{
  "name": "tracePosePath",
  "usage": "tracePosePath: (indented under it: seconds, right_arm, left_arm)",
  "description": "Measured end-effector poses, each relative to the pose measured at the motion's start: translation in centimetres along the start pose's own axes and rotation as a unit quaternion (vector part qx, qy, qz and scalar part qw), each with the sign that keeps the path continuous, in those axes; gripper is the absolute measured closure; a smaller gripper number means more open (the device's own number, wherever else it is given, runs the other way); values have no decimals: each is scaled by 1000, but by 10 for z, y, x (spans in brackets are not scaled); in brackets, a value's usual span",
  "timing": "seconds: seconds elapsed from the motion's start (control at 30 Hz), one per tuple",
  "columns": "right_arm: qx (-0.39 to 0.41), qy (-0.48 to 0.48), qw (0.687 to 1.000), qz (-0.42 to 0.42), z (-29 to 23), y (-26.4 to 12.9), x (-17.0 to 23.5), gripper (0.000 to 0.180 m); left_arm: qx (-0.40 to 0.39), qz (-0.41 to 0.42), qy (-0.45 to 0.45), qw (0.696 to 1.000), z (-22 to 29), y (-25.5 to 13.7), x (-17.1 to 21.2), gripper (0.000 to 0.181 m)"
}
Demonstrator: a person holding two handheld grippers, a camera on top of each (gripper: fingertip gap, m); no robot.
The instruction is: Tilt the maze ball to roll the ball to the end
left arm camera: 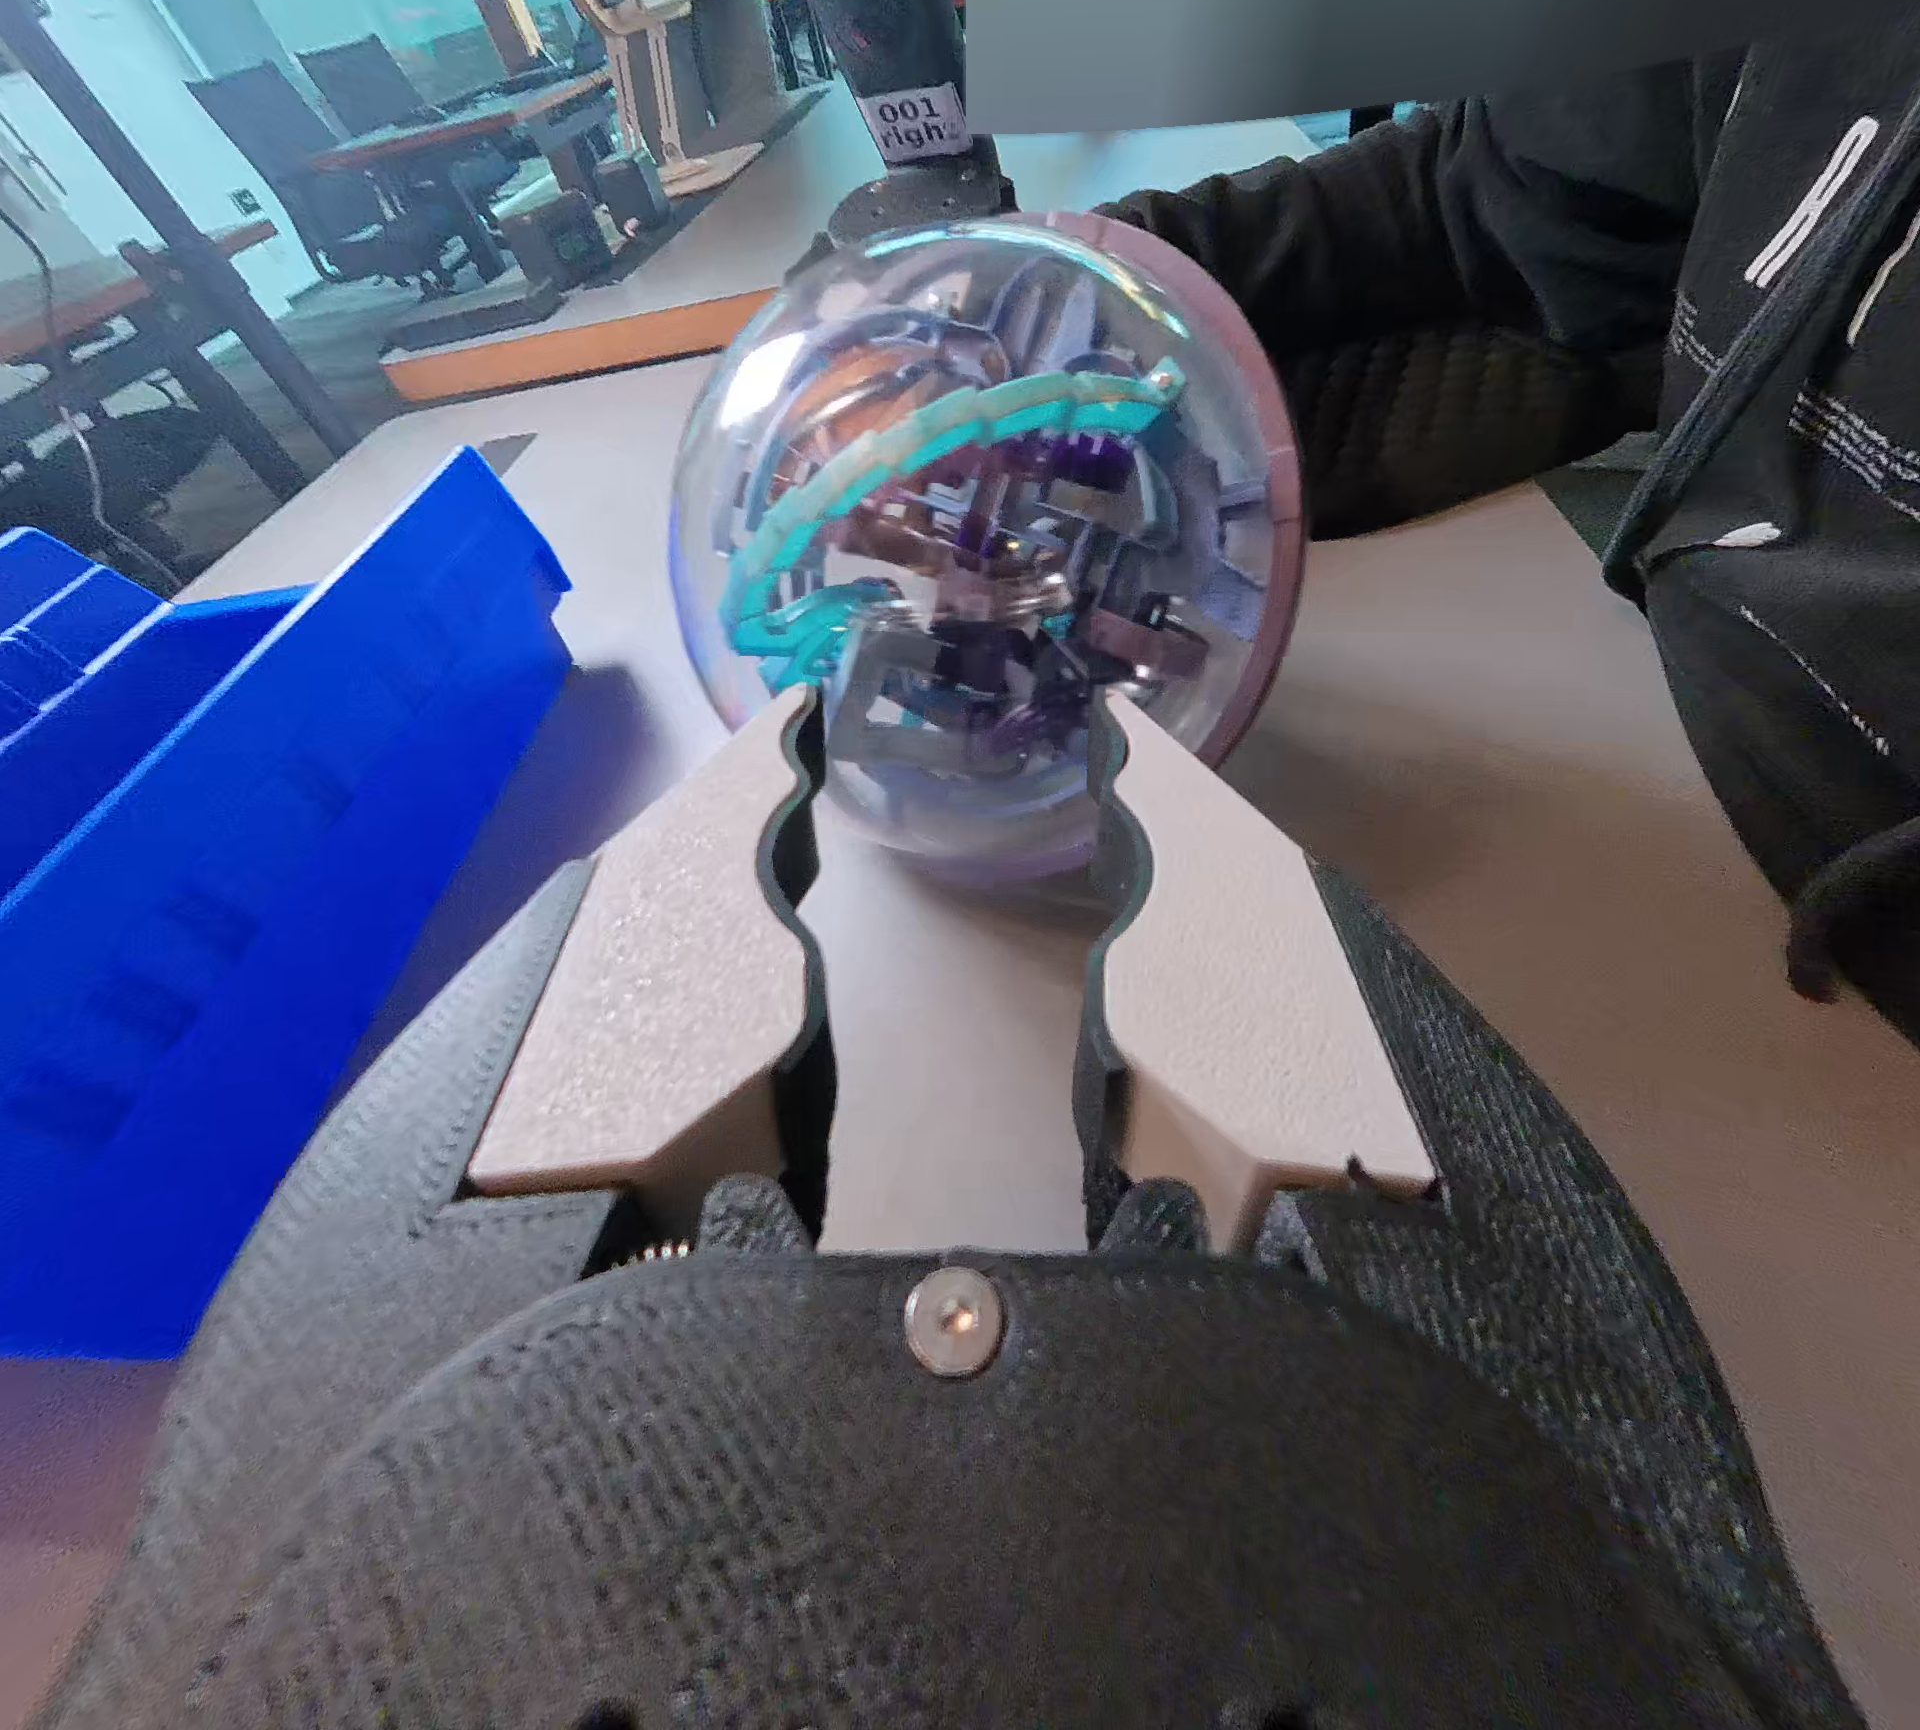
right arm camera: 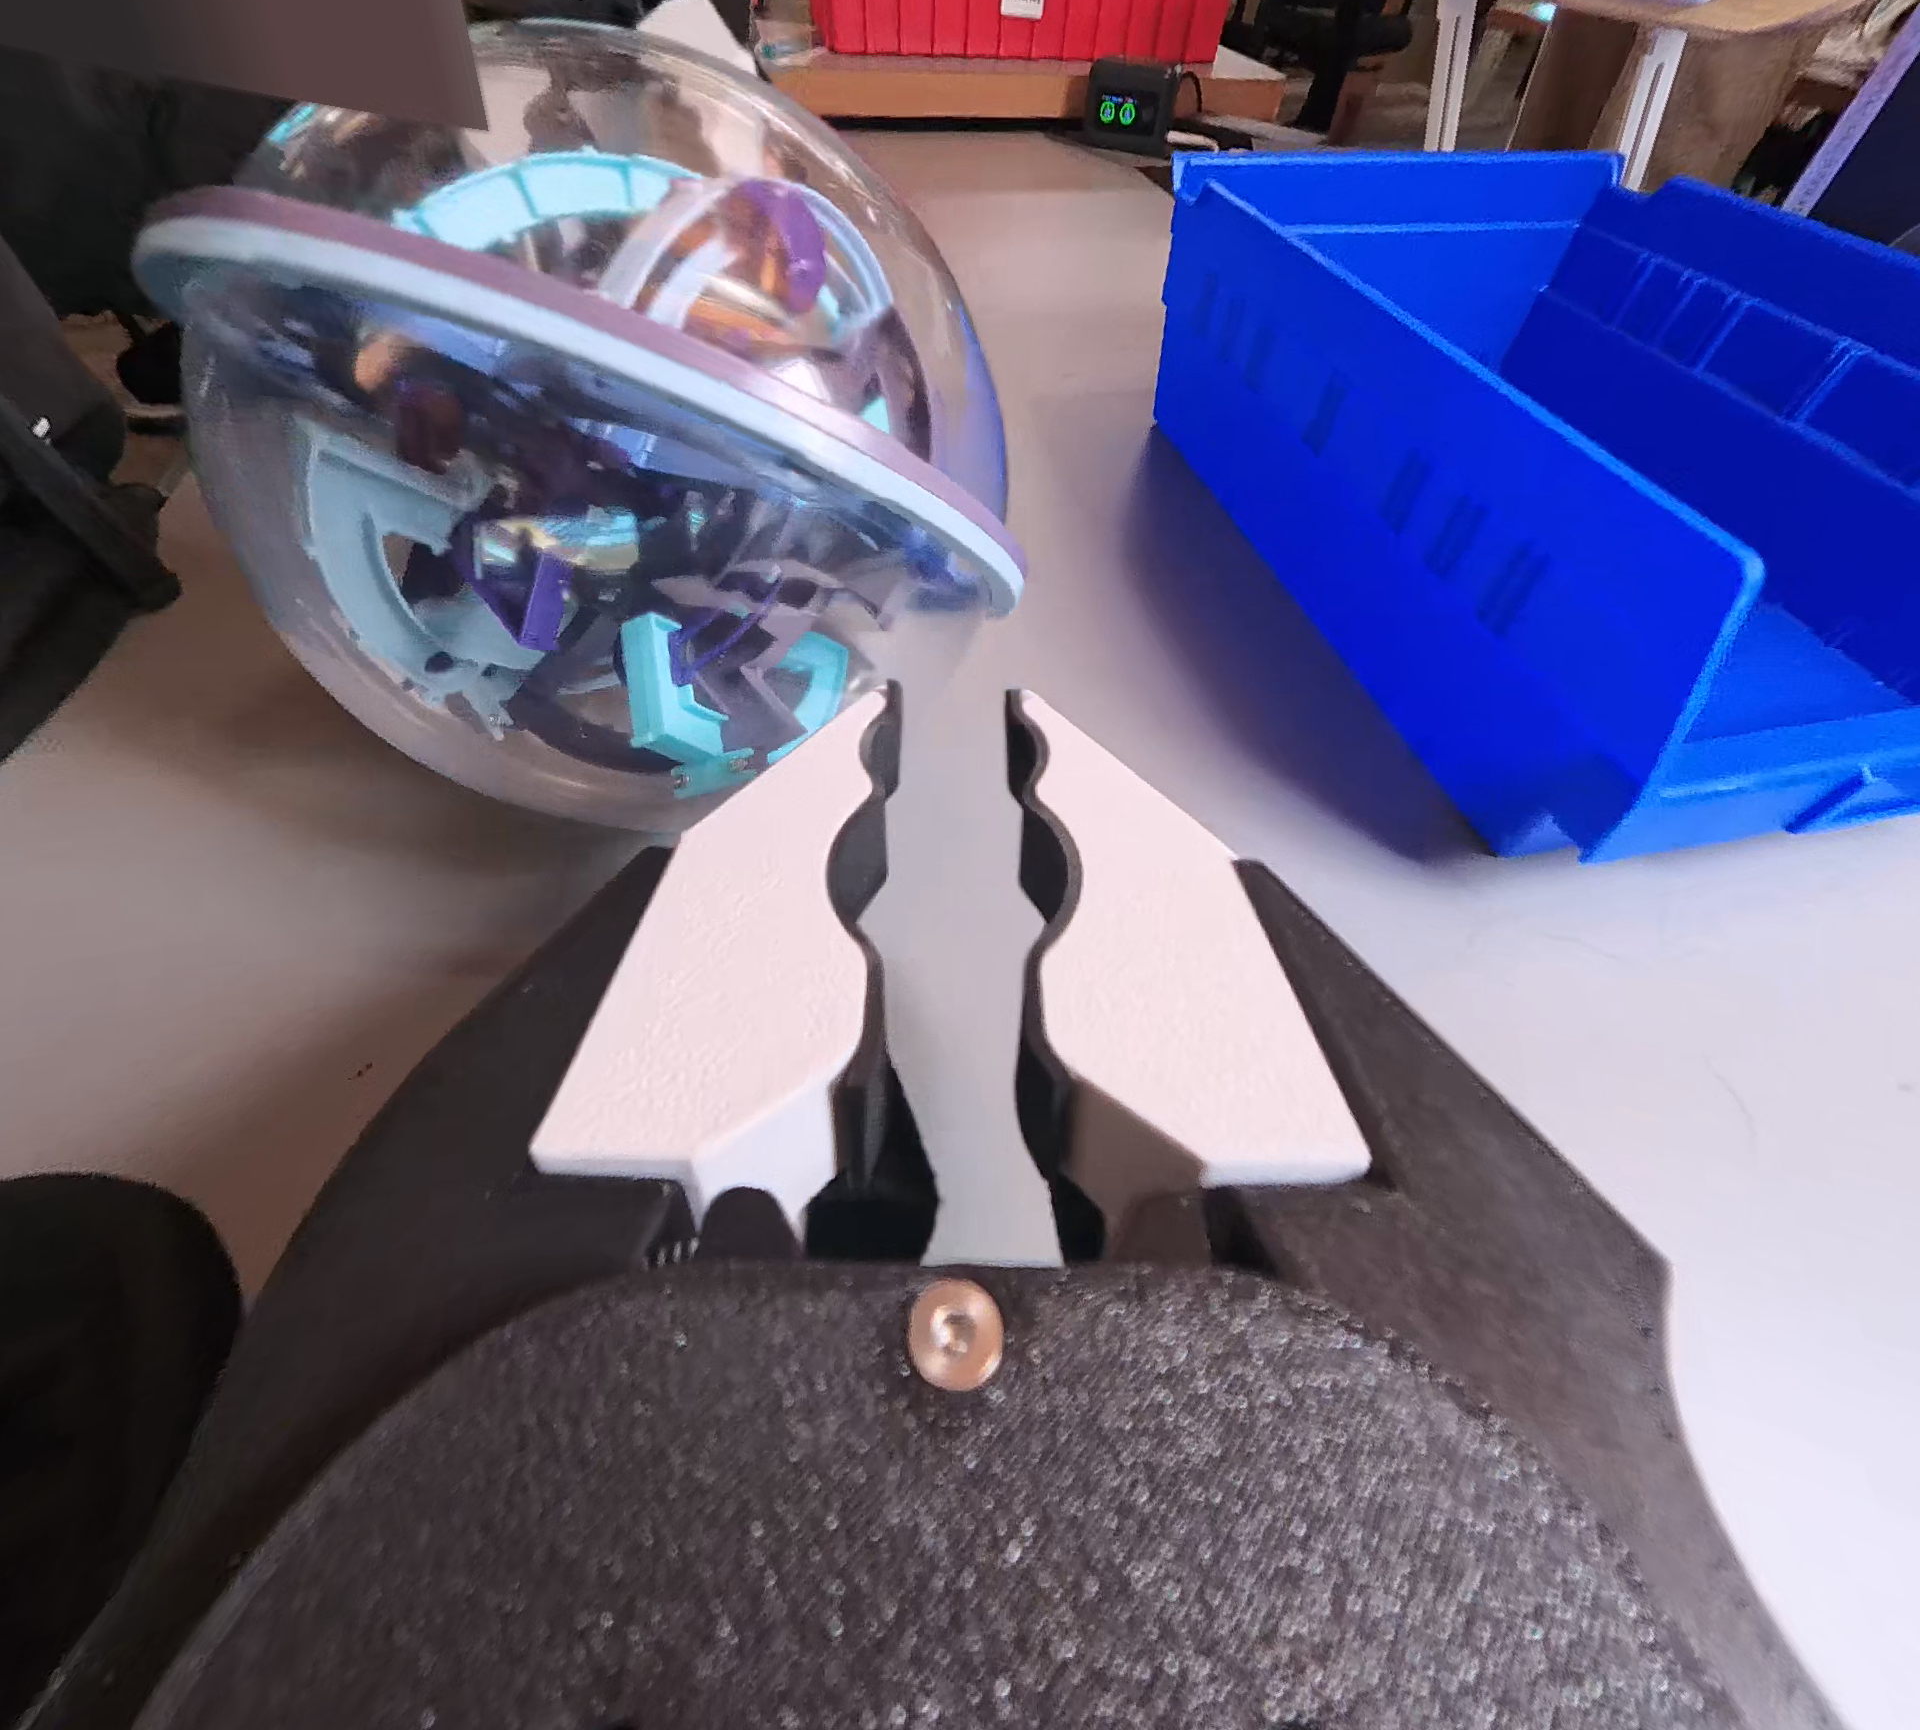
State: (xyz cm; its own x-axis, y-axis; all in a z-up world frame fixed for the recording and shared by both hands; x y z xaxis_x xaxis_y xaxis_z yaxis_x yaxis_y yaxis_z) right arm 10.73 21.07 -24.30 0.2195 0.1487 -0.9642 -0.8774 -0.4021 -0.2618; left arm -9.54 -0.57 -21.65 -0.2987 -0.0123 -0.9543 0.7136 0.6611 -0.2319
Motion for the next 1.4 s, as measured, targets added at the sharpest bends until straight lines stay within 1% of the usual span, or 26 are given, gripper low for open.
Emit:
tracePosePath:
  seconds: [0.07, 0.17, 0.33, 0.37, 0.4, 0.43, 0.47, 0.5, 0.57, 0.6, 0.67, 0.7, 0.77, 0.8, 0.83, 0.87, 0.9, 0.93, 0.97, 1.03, 1.13, 1.23, 1.33, 1.4]
  right_arm:
    - [2, 2, 1000, -14, 1, -7, -3, 153]
    - [-6, 1, 1000, -12, -6, -19, -15, 148]
    - [10, -19, 1000, 12, -20, -12, -27, 168]
    - [10, -23, 1000, 12, -21, -11, -30, 168]
    - [7, -25, 1000, 10, -21, -10, -32, 164]
    - [1, -26, 1000, 8, -22, -10, -34, 158]
    - [-4, -25, 1000, 7, -22, -10, -37, 154]
    - [-3, -26, 1000, 7, -22, -10, -39, 153]
    - [10, -38, 999, 6, -23, -11, -40, 156]
    - [11, -45, 999, 5, -25, -12, -41, 154]
    - [9, -62, 998, -3, -30, -14, -45, 146]
    - [12, -76, 997, -10, -32, -16, -48, 145]
    - [6, -109, 994, -27, -42, -16, -53, 141]
    - [-2, -124, 992, -35, -48, -14, -57, 143]
    - [-10, -141, 989, -42, -54, -11, -61, 141]
    - [-15, -157, 986, -47, -59, -8, -66, 146]
    - [-19, -173, 984, -47, -62, -6, -73, 146]
    - [-26, -185, 981, -44, -65, -6, -80, 144]
    - [-36, -194, 979, -49, -66, -5, -86, 145]
    - [-48, -200, 977, -59, -64, -1, -92, 153]
    - [-83, -171, 980, -56, -57, 5, -92, 164]
    - [-111, -138, 983, -51, -50, 10, -92, 168]
    - [-111, -120, 985, -54, -42, 15, -93, 171]
    - [-72, -112, 989, -69, -32, 18, -90, 178]
  left_arm:
    - [-8, 8, -10, 1000, -5, -3, 1, 124]
    - [-1, 9, -40, 999, -8, 1, 6, 111]
    - [61, 0, -62, 996, 5, 22, 11, 100]
    - [75, 3, -73, 995, 7, 23, 11, 105]
    - [89, 5, -80, 993, 7, 23, 11, 114]
    - [95, 6, -85, 992, 5, 21, 13, 117]
    - [90, 3, -89, 992, 2, 20, 16, 113]
    - [85, -2, -98, 992, -1, 18, 19, 111]
    - [57, -10, -115, 992, -8, 15, 22, 119]
    - [39, 0, -119, 992, -11, 12, 19, 122]
    - [26, 33, -123, 991, -15, 5, 12, 121]
    - [30, 46, -125, 991, -15, 2, 8, 116]
    - [64, 86, -127, 986, -6, -2, -3, 101]
    - [78, 102, -126, 984, -1, -1, -10, 95]
    - [85, 98, -120, 984, 4, 5, -13, 91]
    - [93, 79, -108, 987, 10, 12, -14, 85]
    - [101, 75, -107, 986, 13, 18, -16, 76]
    - [104, 76, -111, 985, 14, 22, -17, 72]
    - [105, 80, -120, 984, 13, 24, -18, 73]
    - [113, 82, -143, 980, 9, 26, -14, 74]
    - [114, 89, -179, 973, 3, 24, -8, 74]
    - [115, 91, -197, 969, 0, 23, -5, 74]
    - [117, 89, -218, 965, -5, 21, -2, 74]
    - [100, 93, -236, 962, -10, 19, -2, 77]
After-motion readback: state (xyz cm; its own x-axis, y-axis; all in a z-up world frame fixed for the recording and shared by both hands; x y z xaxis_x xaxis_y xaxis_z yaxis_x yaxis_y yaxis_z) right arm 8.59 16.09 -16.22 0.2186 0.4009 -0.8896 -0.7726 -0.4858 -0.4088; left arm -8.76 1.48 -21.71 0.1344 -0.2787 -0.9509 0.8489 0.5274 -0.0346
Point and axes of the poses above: each gripper's, where its closed fingertips meet, y out along the fingers, x out of its underside, z = x × y across the jaws, the point moved 8 cm from there along -y, back along the fingers
